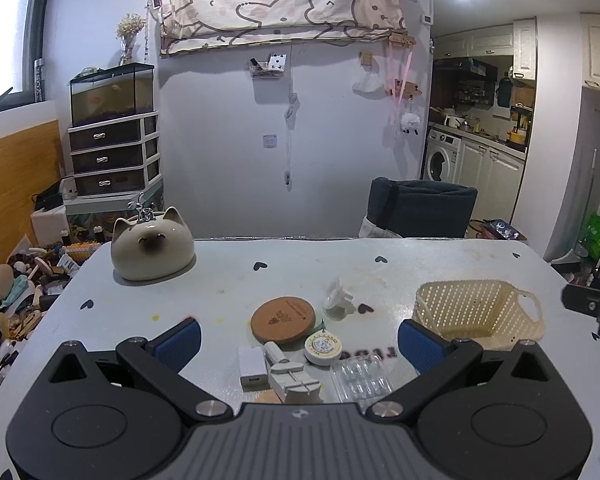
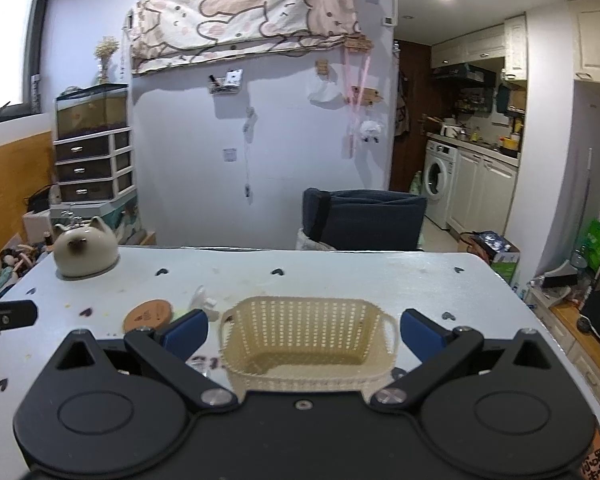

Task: Organize rigid objects
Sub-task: 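Grasp the wicker basket rim with the right gripper while the left gripper grasps the cork coaster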

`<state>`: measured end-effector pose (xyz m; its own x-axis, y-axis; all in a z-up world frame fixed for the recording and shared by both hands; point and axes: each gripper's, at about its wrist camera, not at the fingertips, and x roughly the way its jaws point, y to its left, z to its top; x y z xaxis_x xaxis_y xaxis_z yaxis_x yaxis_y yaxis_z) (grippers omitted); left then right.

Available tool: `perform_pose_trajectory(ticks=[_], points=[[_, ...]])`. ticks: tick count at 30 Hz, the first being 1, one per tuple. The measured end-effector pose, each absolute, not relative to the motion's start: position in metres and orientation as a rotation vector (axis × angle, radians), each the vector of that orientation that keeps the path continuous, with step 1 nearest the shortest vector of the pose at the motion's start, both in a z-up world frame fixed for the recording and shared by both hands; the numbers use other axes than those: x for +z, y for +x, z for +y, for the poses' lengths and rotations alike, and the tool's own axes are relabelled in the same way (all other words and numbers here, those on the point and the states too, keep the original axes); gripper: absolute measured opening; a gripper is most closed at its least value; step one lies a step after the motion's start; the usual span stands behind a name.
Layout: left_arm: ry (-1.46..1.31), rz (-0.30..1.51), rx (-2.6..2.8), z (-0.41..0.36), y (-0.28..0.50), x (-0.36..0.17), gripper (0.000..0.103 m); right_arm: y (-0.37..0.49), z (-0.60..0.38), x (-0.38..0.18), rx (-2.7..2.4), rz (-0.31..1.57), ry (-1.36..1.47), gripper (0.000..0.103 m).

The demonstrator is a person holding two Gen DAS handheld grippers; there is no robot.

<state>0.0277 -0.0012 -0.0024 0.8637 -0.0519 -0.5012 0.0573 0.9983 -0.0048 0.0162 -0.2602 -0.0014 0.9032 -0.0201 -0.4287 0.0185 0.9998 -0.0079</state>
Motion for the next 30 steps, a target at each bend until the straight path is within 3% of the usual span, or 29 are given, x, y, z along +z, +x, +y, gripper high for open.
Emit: perform_pose_trajectory(ticks=[24,25,30], points=[[0.004,0.631,-0.034,0.027,0.157,-0.036,0.103,0.096,-0.337,-0.04,-0.149,0.568,0.099,0.102],[0.004,0.638,-0.041,0.027,0.163,-0.039,0.103,0.103,-0.339,-0.045,-0.155,0.588,0.098,0.101],[0.016,0.676,-0.059,0.025,0.191,-0.056,0.103,0.131,-0.349,-0.066,-0.134,0.687,0.119,0.076]])
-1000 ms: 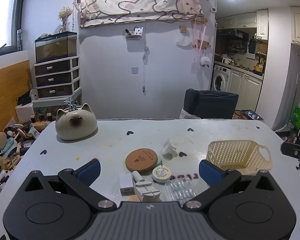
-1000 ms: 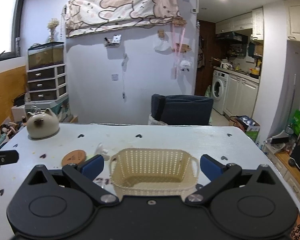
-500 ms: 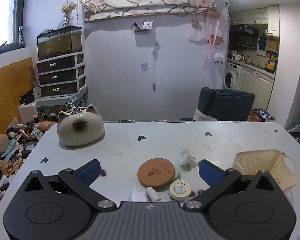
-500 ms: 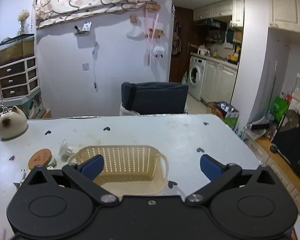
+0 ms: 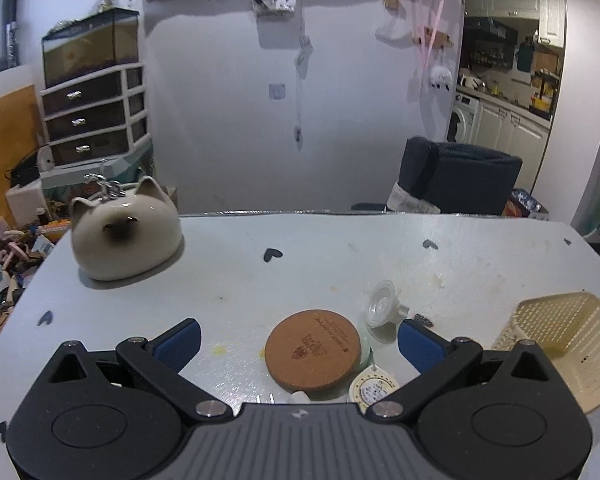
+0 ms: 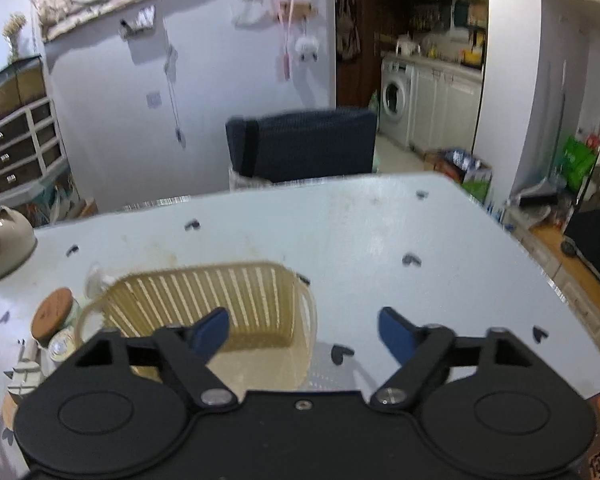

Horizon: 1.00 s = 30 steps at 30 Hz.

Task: Organize rigid objects
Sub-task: 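Grasp the wicker basket rim with the right gripper while the left gripper grasps the cork coaster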

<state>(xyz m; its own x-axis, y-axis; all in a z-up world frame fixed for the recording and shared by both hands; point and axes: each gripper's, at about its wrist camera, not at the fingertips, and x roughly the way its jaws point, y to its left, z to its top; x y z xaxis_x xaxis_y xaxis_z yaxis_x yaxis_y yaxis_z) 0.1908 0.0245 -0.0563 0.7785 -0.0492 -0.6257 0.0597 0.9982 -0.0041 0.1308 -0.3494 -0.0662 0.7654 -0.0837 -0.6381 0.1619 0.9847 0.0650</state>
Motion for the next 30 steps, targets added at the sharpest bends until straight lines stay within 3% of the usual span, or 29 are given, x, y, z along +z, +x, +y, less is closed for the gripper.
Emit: perform_pose_trajectory(ticks=[12,20,30], points=[[0.009,0.828,-0.13,0.022,0.258,-0.106,0.103,0.172,-0.355,-0.106,-0.117,0.852,0.171,0.024],[-0.017,0.927,-0.159,0.027,0.29,-0.135,0.103,0.18,-0.36,-0.113,-0.145,0.873,0.174,0.009],[-0.083,1.007,-0.189,0.03,0.307,-0.161,0.103,0.182,-0.356,-0.112,-0.15,0.878,0.165,0.009]])
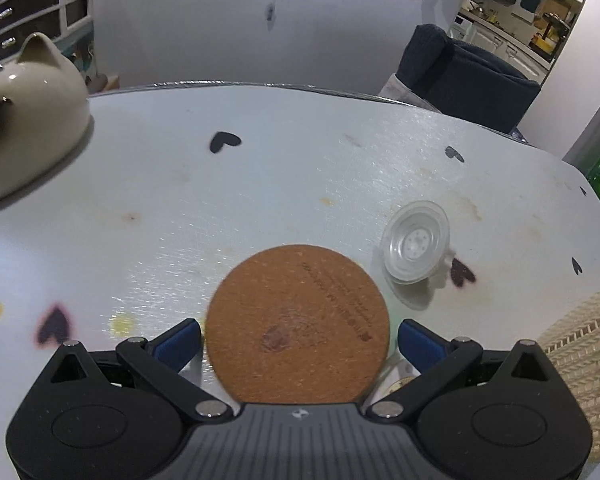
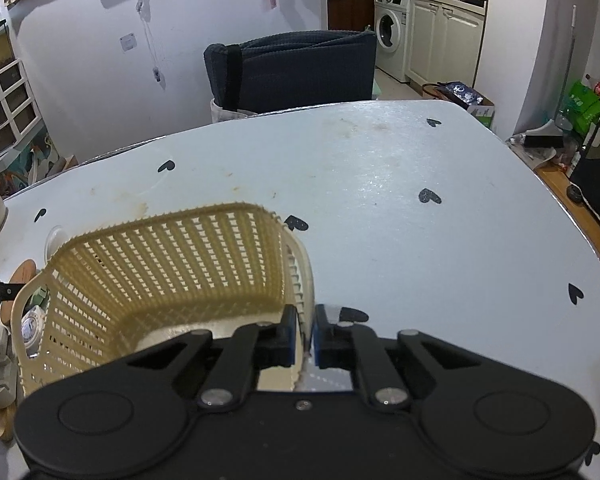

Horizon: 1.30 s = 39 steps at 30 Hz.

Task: Organize rigid objects
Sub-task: 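Grasp the wicker basket rim with the right gripper while the left gripper grasps the cork coaster, then carry the cork coaster into the basket with the left gripper while the right gripper holds the basket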

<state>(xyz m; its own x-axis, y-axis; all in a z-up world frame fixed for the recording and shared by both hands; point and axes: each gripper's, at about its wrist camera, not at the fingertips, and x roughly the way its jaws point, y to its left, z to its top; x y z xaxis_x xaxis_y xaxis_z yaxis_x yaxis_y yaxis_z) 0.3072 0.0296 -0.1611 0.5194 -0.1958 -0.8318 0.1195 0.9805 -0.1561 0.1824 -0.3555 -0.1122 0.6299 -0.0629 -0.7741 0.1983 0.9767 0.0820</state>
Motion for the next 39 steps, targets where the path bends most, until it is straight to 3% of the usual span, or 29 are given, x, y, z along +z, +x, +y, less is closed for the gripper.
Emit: perform_pose_trajectory(ticks=[19,31,39], points=[[-0.082,0.977,-0.2,0.032,0.301,-0.154,0.098,0.178,-0.336,-0.113,-0.176,0.876,0.127,0.008],[-0.13,0.879,-0.155,0.013,0.245,-0.083,0.098,0.177,-0.346,-0.11,-0.043,0.891,0.181,0.008],[-0.197,0.842,-0.271,-0.038,0.213,-0.045,0.098,0.18,-0.344,-0.113,0.057,0.899,0.169,0.007]])
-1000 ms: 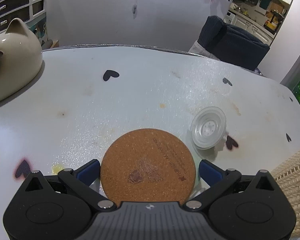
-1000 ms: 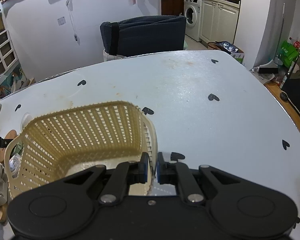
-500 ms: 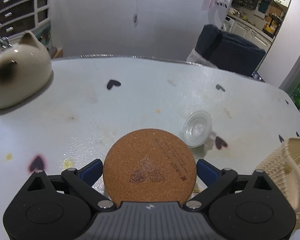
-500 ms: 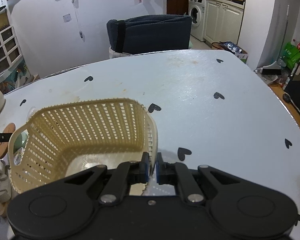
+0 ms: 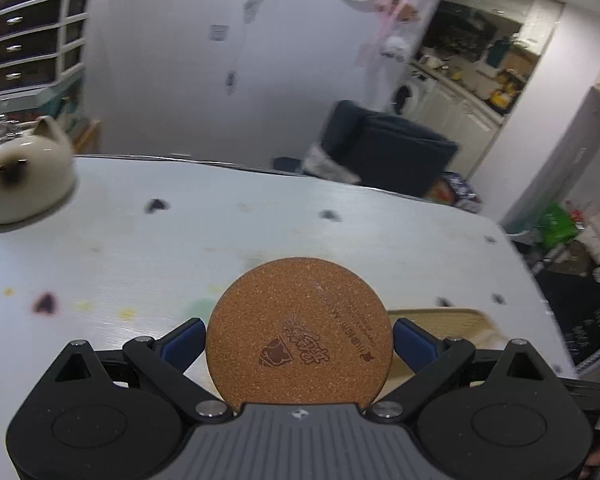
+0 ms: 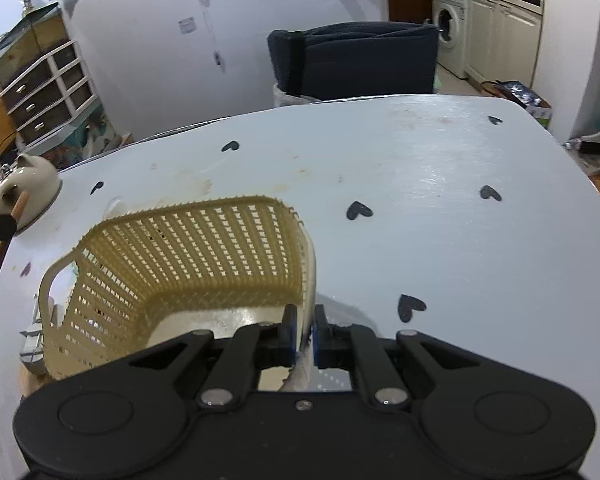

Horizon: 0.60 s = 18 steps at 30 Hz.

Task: Organize rigid objects
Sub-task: 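Carry the cork coaster into the basket with the left gripper while the right gripper holds the basket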

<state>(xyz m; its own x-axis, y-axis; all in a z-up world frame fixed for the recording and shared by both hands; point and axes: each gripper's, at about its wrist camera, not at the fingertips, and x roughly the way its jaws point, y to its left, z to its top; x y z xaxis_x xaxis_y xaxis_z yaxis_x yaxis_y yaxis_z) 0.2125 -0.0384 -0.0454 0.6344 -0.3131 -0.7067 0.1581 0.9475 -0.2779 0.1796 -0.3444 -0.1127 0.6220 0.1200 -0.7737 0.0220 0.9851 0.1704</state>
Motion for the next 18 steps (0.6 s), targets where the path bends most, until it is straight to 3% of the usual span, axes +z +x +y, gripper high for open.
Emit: perform_pose_trajectory(ticks=[8,18], points=[[-0.295,0.936,-0.399,-0.108,0.213,-0.051,0.098,0.178,-0.343,-0.112,0.091,0.894,0.14,0.008],[-0.264,1.14,-0.343,-0.165,0.247,-0.098,0.098,0.178,-0.344,-0.112,0.089,0.891,0.142,0.008]])
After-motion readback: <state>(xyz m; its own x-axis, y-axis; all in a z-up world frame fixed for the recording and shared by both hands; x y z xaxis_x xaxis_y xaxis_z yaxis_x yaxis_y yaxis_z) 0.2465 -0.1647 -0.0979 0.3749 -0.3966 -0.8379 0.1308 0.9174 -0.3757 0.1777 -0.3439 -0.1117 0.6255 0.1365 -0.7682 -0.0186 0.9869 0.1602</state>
